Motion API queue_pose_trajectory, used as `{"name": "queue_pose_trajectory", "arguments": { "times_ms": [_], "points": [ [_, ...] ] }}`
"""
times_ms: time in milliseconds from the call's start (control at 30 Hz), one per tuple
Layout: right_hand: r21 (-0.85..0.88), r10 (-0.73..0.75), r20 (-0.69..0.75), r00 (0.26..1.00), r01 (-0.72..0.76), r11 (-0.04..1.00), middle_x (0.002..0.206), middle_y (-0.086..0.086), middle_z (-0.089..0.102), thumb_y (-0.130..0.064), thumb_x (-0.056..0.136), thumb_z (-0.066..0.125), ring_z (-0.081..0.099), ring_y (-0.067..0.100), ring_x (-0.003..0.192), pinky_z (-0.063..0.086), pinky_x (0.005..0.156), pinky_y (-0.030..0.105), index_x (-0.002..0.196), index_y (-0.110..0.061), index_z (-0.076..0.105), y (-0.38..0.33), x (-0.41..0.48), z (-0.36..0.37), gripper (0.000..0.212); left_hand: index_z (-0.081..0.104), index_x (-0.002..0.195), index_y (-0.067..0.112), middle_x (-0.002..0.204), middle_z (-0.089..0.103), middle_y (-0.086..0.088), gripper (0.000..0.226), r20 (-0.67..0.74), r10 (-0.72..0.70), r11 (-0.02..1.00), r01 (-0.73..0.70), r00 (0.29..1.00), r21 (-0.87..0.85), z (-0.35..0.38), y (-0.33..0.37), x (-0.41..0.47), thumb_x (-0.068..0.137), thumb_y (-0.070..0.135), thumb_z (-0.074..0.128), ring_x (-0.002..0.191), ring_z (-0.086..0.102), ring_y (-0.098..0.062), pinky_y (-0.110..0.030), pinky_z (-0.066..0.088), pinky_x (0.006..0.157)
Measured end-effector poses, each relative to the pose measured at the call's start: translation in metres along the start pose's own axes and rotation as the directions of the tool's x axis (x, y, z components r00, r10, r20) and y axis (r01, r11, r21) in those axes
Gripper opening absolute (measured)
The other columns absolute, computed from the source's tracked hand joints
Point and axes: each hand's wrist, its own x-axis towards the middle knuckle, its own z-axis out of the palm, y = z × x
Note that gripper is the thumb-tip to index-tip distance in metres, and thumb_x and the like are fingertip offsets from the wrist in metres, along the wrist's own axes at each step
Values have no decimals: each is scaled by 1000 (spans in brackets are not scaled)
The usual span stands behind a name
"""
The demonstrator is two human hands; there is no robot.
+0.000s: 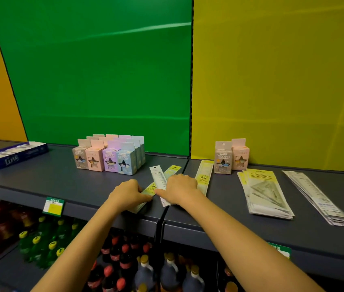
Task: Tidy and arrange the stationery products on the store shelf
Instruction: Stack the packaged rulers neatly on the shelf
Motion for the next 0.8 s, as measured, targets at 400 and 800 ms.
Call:
{"name": "queue_pose_trajectory", "arguments": {
  "times_ms": [400, 800],
  "points": [
    [26, 55, 156, 986, -59, 998, 130, 11, 52, -67, 83, 41, 50, 29, 118, 34, 79, 33, 130, -12, 48, 3, 15, -4, 72, 36, 52, 15, 53, 37, -1, 54, 79, -38, 999, 38, 996, 3, -6, 7, 11, 68, 55, 69, 50, 34, -15, -26, 22, 48],
    [175, 1, 8, 1000, -2, 985, 115, 15, 63, -46, 91, 39, 54, 29, 91, 38, 72, 33, 117, -8, 57, 26, 11, -18, 49, 30, 53, 17, 80, 60, -21, 58, 20, 18, 999, -19, 1000, 36, 5, 3, 12, 75, 62, 59, 62, 50, -29, -27, 25, 48]
  ]
}}
